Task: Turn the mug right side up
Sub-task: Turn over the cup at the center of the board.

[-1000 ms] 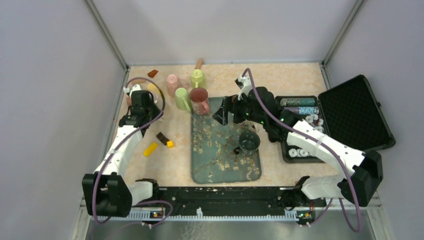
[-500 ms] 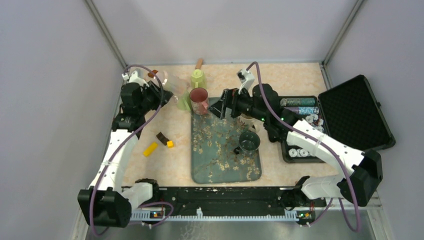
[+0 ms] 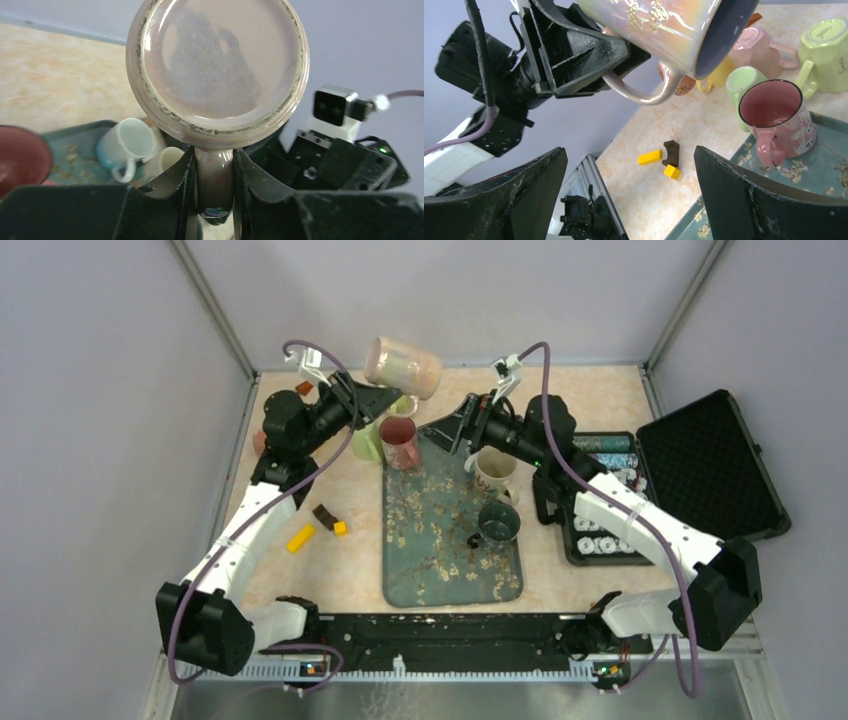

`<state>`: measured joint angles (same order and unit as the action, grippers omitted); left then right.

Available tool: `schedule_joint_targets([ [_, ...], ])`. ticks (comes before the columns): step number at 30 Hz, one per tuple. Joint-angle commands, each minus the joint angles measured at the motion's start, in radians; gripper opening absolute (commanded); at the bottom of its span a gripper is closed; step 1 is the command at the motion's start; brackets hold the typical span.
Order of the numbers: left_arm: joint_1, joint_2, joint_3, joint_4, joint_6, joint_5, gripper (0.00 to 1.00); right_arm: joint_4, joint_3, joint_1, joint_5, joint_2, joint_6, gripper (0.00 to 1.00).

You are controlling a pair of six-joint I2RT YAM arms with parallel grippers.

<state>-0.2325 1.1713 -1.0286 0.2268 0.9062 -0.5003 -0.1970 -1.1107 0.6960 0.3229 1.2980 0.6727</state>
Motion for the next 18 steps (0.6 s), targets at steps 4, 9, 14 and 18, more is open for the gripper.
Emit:
schedule_joint_targets([
  [4,-0.079,0.052,-0.034,0.491,0.163,-0.072,0.0,-0.227,0.045,-0.082,0.133,0.005,0.112,0.98],
  [9,-0.111,0.099,-0.01,0.651,0.244,-0.081,0.0,-0.32,0.065,-0.095,0.145,0.009,0.161,0.97],
  [14,-0.134,0.132,-0.003,0.727,0.286,-0.078,0.0,-0.447,0.085,-0.094,0.154,0.029,0.23,0.91],
  [18,-0.152,0.149,-0.005,0.754,0.301,-0.076,0.0,-0.492,0.076,-0.094,0.151,0.053,0.258,0.83],
])
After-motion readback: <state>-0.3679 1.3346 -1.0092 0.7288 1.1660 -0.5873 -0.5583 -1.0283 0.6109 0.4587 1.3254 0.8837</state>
